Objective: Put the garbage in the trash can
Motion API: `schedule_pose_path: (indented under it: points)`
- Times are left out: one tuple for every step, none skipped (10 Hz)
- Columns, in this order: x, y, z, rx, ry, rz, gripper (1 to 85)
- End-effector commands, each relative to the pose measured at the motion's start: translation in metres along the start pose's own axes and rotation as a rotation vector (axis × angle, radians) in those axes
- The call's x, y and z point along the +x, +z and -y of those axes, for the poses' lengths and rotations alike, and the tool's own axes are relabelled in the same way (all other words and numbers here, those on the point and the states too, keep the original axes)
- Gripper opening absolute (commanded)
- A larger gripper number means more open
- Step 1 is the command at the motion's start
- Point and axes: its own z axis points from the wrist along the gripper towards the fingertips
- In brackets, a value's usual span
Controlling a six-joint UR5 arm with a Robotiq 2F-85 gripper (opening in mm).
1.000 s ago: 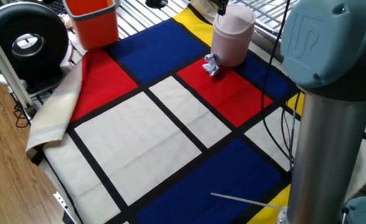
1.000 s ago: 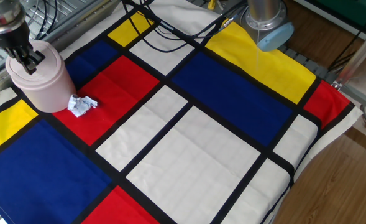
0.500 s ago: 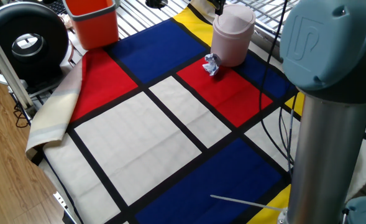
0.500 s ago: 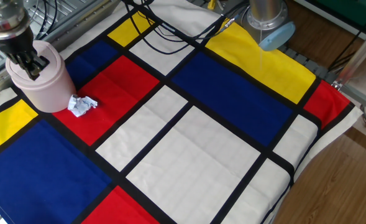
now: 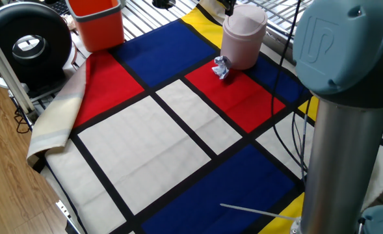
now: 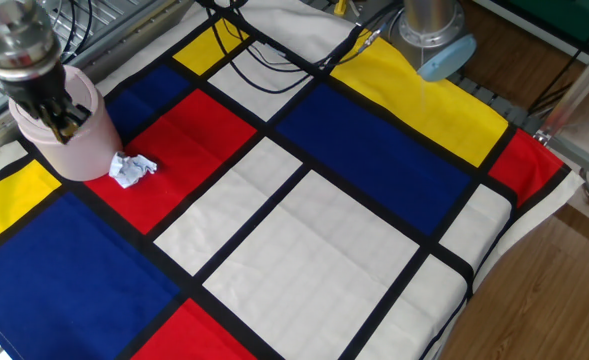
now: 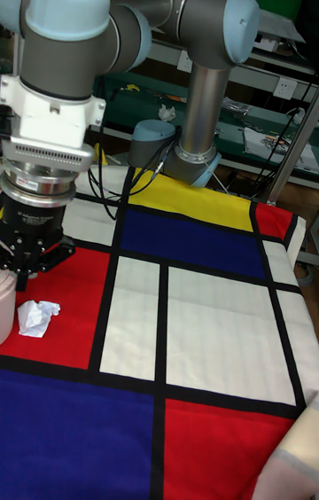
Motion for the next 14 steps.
schedule_pose_path:
  points:
    - [0.001,0.013,-0.015,-0.028,-0.018,0.019,71.0]
    - [0.003,0.015,-0.018,-0.033,-0.016,0.019,73.3]
    - [0.004,0.016,-0.022,-0.039,-0.014,0.020,75.0]
    - [0.008,0.018,-0.026,-0.047,-0.012,0.014,76.7]
    - [0.012,0.021,-0.026,-0.044,-0.019,0.014,78.0]
    - [0.016,0.028,-0.023,-0.037,-0.041,0.011,82.0]
    - [0.018,0.034,-0.027,-0.051,-0.046,0.021,85.0]
    - [0.020,0.039,-0.023,-0.032,-0.048,0.027,85.0]
    - [0.023,0.042,-0.023,-0.029,-0.050,0.026,85.0]
    - [0.024,0.044,-0.024,-0.031,-0.051,0.025,85.0]
    - [0.025,0.045,-0.026,-0.035,-0.051,0.026,85.0]
    - [0.027,0.046,-0.027,-0.036,-0.051,0.025,85.0]
    - [0.029,0.049,-0.030,-0.041,-0.046,0.023,85.0]
    - [0.028,0.053,-0.033,-0.041,-0.040,0.029,85.0]
